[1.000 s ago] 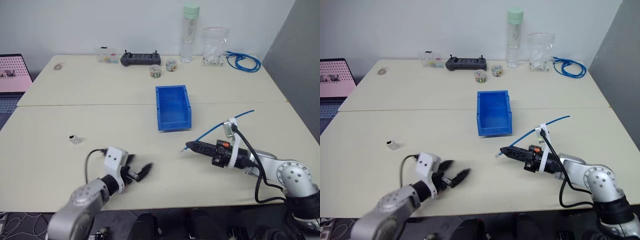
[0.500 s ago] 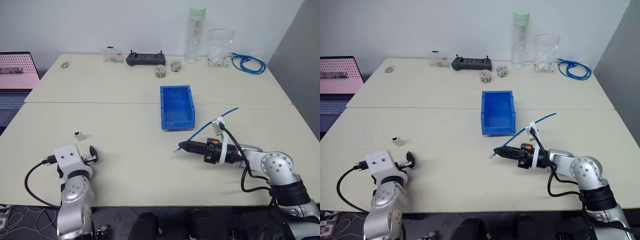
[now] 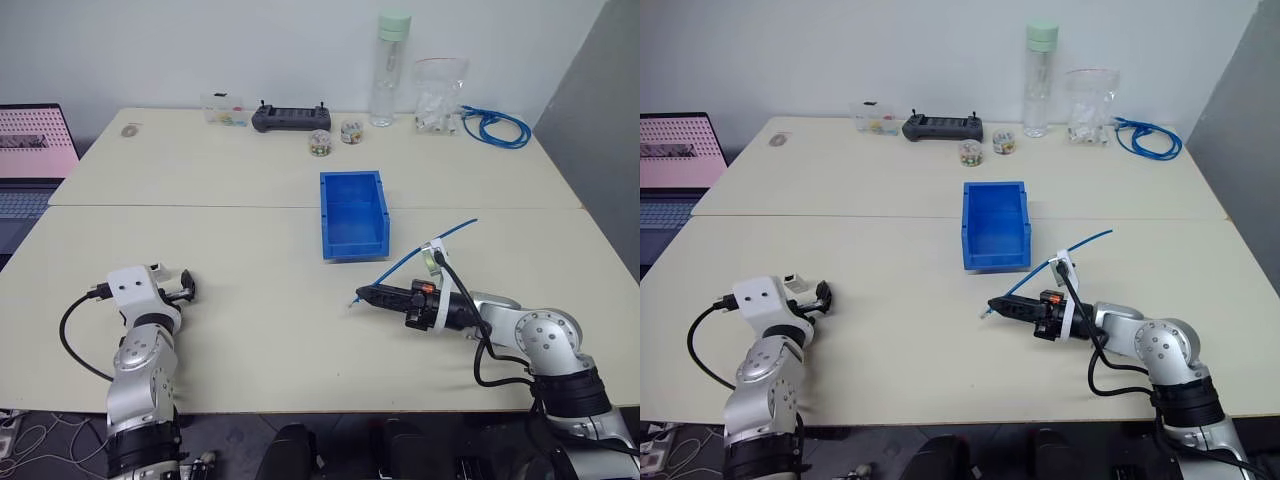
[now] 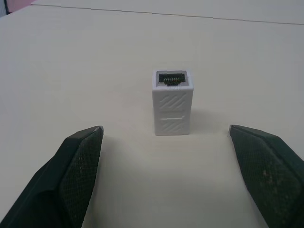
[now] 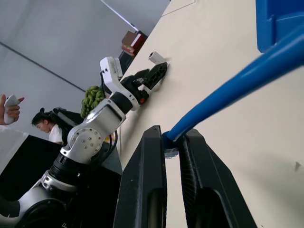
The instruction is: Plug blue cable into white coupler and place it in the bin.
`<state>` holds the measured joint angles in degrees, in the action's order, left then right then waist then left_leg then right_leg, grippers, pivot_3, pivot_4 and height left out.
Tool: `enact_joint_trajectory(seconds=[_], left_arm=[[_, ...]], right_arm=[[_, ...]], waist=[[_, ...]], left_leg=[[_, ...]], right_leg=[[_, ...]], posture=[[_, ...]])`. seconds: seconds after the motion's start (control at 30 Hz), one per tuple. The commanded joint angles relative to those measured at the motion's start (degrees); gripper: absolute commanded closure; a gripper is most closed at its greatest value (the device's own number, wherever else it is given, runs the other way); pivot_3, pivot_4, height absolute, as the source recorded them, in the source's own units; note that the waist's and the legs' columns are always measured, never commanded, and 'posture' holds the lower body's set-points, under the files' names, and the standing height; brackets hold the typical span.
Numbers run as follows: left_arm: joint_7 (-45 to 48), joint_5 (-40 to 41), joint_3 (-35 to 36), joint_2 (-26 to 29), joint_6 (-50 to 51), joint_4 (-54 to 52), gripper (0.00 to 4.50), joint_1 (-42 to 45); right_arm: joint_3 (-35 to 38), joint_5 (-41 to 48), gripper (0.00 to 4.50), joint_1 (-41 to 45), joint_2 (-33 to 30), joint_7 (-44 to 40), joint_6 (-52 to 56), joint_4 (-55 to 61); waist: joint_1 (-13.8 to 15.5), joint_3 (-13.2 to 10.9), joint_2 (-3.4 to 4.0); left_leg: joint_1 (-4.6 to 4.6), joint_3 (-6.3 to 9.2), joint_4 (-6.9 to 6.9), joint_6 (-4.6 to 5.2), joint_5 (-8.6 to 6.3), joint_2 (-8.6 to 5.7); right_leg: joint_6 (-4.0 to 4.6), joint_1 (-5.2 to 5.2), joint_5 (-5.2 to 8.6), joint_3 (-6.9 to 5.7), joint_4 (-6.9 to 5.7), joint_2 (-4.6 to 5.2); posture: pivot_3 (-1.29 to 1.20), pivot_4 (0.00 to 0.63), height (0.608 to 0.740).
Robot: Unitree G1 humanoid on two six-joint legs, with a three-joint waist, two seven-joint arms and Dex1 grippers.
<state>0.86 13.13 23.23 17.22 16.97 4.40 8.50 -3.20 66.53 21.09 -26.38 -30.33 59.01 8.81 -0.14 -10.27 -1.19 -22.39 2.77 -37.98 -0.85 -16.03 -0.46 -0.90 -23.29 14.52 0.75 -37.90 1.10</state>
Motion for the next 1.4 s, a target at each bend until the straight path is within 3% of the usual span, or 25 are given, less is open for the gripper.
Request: enact_joint_trajectory(seconds=[0.03,0.3,0.33,0.87,0.97,1.03,1.13,1.3,1.4], left_arm=[[2.89,1.97,1.47,2.67,0.16,3.41,0.04,3.66],[1.19,3.09,2.55,1.97,1.31,3.4,0.04,3.08],[0.97,3.18,2.68,1.86,1.49,3.36,0.41,3.04],[-0.2,3.37,3.16,2.17,3.22,1.03,3.67,3.9],[0.73,2.24,1.98,3.21,3.0,0.36,3.73,4.03],[4.49,0.39,-1.67,5.89,3.9,-1.19,3.73,3.06],[17.56,-4.01,-13.64,12.88,1.35,-7.24,3.73,-0.96],[39.9,5.78,-23.47,18.67,3.36,-19.94,3.73,-4.39],[49.85,6.03,-30.74,19.85,1.41,-19.45,3.73,-1.88]], right_arm=[[1.78,-0.57,4.38,-0.35,0.32,0.01,-0.04,3.01],[3.59,-1.84,4.38,-0.84,0.51,0.12,-0.05,3.17],[3.65,-2.1,4.38,-0.92,0.6,0.1,-0.01,3.25],[4.65,-3.15,4.38,-0.2,1.58,0.43,0.77,2.35],[4.89,-3.64,4.38,-0.16,2.19,0.73,0.63,1.96],[5.04,-4.03,4.38,-0.11,2.34,0.71,0.64,2.28],[4.39,-6.29,4.38,0.7,1.04,-0.22,-0.08,3.36],[-0.24,-13.69,4.38,4.66,-2.51,-4.11,-3.54,7.24],[-3.54,-19.18,4.38,7.66,-3.7,-6.8,-7.18,8.52]], waist=[[-0.01,-0.01,-0.03],[-0.13,-0.01,-0.03],[-0.13,-0.01,-0.03],[-0.1,-0.01,-0.03],[-0.1,-0.01,-0.03],[-0.11,-0.01,-0.04],[-0.24,-0.02,-0.04],[-0.33,-0.04,-0.01],[-0.34,-0.05,0.03]], left_leg=[[0.0,-0.04,0.0,0.0,0.0,-0.03],[-0.01,0.01,0.0,0.0,0.0,-0.01],[0.0,0.01,0.0,0.0,0.0,-0.01],[0.0,0.01,0.0,0.0,0.0,-0.02],[0.0,0.01,0.0,0.0,0.0,-0.02],[0.0,0.02,0.0,-0.01,0.0,-0.02],[0.0,0.01,0.01,-0.01,0.0,-0.02],[-0.03,-0.06,0.0,-0.02,0.01,-0.05],[-0.03,-0.04,0.03,-0.02,0.01,0.0]], right_leg=[[-0.01,0.0,-0.01,0.05,0.01,0.04],[0.0,-0.01,-0.01,0.01,-0.01,0.04],[0.0,-0.01,-0.01,0.01,-0.01,0.04],[0.01,-0.01,-0.02,0.01,-0.04,0.04],[0.01,-0.01,-0.02,0.01,-0.04,0.04],[0.01,-0.01,-0.02,0.01,-0.05,0.03],[0.01,-0.02,-0.02,0.01,-0.05,0.02],[0.02,-0.07,-0.02,0.08,-0.02,0.1],[0.05,-0.1,-0.01,0.05,-0.02,0.03]], posture=[[0.0,0.15,0.74],[0.0,0.15,0.74],[0.0,0.15,0.74],[0.0,0.15,0.74],[0.0,0.15,0.74],[0.0,0.15,0.74],[0.0,0.15,0.74],[0.0,0.15,0.74],[0.0,0.15,0.74]])
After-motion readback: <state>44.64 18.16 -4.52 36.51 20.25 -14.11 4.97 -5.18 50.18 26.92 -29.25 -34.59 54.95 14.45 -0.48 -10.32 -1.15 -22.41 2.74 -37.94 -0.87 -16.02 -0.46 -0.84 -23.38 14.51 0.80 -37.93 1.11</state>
